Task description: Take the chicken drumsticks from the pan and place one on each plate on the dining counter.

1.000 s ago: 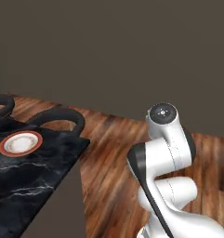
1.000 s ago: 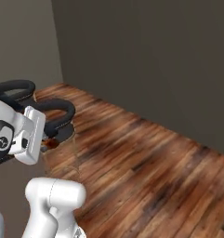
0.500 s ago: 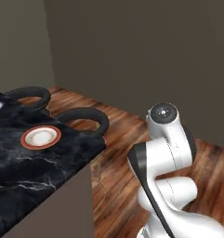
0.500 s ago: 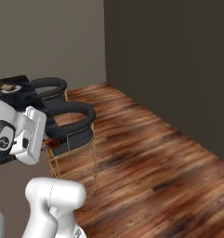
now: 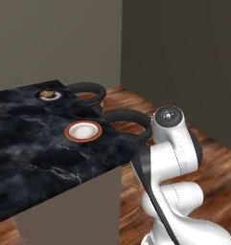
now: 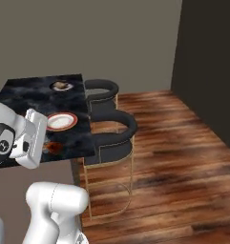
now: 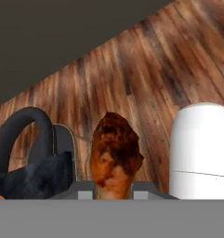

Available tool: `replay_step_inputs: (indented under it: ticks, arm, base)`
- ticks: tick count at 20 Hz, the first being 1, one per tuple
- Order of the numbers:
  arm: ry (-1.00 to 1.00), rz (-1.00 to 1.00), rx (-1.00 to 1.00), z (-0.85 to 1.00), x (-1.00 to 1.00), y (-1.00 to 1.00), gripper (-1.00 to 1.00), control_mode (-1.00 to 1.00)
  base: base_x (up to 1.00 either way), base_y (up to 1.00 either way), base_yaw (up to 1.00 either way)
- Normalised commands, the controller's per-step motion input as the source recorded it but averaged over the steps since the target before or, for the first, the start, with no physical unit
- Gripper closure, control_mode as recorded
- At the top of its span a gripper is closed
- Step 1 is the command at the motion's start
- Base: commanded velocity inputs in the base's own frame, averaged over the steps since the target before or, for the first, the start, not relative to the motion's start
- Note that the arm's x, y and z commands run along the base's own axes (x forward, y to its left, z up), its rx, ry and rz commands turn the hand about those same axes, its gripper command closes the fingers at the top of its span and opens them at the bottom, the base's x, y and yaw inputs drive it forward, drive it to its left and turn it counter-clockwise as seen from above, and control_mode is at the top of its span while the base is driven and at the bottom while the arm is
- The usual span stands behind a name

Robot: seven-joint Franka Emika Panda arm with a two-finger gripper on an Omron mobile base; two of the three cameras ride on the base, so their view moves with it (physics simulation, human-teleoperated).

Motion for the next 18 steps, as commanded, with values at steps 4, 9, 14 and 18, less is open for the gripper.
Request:
replay_step_inputs:
  ticks: [4, 9, 14, 18]
  arm:
    - [0.0, 0.0, 0.0, 0.0, 0.0, 0.0, 1.0, 1.0]
    - [0.0, 0.0, 0.0, 0.0, 0.0, 0.0, 1.0, 1.0]
    - [0.0, 0.0, 0.0, 0.0, 0.0, 0.0, 1.0, 1.0]
    - [0.0, 0.0, 0.0, 0.0, 0.0, 0.0, 1.0, 1.0]
  base:
    - [0.58, -0.19, 0.57]
    - [0.53, -0.21, 0.57]
    - [0.52, -0.29, 0.55]
    - [0.43, -0.3, 0.53]
